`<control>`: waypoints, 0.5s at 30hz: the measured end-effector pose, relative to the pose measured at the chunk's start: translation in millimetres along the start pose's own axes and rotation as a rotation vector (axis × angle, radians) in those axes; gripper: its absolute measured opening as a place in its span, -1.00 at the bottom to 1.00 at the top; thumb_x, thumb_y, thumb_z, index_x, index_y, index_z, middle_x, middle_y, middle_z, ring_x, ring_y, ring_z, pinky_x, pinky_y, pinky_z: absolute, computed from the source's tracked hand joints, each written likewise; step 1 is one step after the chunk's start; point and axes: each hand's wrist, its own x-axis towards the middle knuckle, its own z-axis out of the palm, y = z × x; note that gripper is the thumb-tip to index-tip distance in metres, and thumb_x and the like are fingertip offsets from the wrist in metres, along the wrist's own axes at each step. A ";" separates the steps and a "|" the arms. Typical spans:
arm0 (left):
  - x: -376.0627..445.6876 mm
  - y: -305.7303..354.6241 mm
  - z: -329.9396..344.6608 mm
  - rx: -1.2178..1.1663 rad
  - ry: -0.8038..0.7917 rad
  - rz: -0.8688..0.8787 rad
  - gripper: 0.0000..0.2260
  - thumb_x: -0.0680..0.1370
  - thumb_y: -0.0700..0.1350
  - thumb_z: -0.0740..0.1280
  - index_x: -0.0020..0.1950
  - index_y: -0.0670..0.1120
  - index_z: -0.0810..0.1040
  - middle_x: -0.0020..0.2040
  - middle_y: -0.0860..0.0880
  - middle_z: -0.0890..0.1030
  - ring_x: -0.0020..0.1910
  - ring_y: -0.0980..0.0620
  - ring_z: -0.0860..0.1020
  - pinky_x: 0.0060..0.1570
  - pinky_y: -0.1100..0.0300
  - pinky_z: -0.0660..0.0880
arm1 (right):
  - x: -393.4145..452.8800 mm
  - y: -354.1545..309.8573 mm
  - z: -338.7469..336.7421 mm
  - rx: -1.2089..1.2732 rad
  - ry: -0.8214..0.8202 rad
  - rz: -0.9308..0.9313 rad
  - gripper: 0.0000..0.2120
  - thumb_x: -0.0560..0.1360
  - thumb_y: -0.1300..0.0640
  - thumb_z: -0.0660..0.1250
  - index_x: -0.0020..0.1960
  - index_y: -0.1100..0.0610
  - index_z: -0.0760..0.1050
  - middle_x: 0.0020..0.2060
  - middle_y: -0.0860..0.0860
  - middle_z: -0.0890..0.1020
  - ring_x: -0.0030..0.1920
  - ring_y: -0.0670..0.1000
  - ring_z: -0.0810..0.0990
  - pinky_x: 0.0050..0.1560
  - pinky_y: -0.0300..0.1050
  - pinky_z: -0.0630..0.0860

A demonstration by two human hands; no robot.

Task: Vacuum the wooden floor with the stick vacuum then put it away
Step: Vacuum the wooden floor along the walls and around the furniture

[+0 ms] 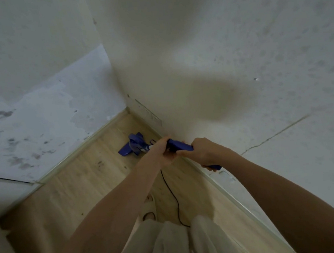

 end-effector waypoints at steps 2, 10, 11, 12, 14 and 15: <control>8.8 16.5 -5.6 -0.003 0.020 0.004 -0.58 0.64 -0.15 0.22 0.47 -0.23 0.24 0.39 -0.21 0.41 0.34 -0.15 0.45 0.19 0.04 0.47 | 15.8 -12.3 4.0 0.004 -0.005 -0.001 -0.54 0.56 -0.27 0.20 -0.15 0.15 0.38 -0.42 0.07 0.49 -0.53 0.01 0.45 -0.46 -0.16 0.45; 43.2 90.7 -29.5 -0.052 0.068 0.027 -0.54 0.62 -0.12 0.27 0.47 -0.22 0.24 0.41 -0.20 0.39 0.37 -0.14 0.41 0.31 0.03 0.41 | 73.2 -73.9 -5.0 0.055 -0.026 -0.020 -0.53 0.56 -0.27 0.20 -0.22 0.13 0.34 -0.46 0.06 0.47 -0.55 0.01 0.44 -0.48 -0.17 0.44; 46.9 99.3 -29.2 -0.070 0.066 0.034 -0.54 0.64 -0.13 0.24 0.49 -0.23 0.23 0.43 -0.20 0.37 0.40 -0.14 0.38 0.35 0.03 0.37 | 78.7 -80.2 -8.6 0.057 -0.020 -0.017 -0.53 0.55 -0.28 0.20 -0.21 0.12 0.33 -0.46 0.07 0.48 -0.55 0.01 0.45 -0.48 -0.18 0.44; 50.2 107.2 -29.8 -0.076 0.064 0.037 -0.55 0.65 -0.13 0.22 0.49 -0.24 0.22 0.44 -0.20 0.35 0.41 -0.13 0.36 0.36 0.03 0.35 | 83.9 -85.9 -11.4 0.053 -0.016 -0.017 -0.54 0.55 -0.28 0.20 -0.21 0.12 0.33 -0.46 0.07 0.48 -0.55 0.01 0.45 -0.49 -0.18 0.45; 53.6 120.7 -30.2 -0.063 0.056 0.028 -0.55 0.66 -0.12 0.20 0.51 -0.23 0.19 0.46 -0.20 0.33 0.42 -0.13 0.35 0.37 0.05 0.34 | 93.3 -95.9 -12.7 0.044 -0.007 -0.013 -0.54 0.55 -0.28 0.20 -0.20 0.13 0.33 -0.46 0.07 0.48 -0.56 0.01 0.45 -0.50 -0.19 0.44; 54.2 126.0 -31.3 -0.054 0.052 0.023 -0.53 0.66 -0.11 0.20 0.51 -0.23 0.18 0.47 -0.20 0.31 0.42 -0.13 0.35 0.34 0.06 0.36 | 97.6 -100.8 -10.9 0.044 -0.004 -0.006 -0.53 0.55 -0.28 0.20 -0.19 0.14 0.34 -0.47 0.08 0.49 -0.57 0.01 0.45 -0.51 -0.19 0.44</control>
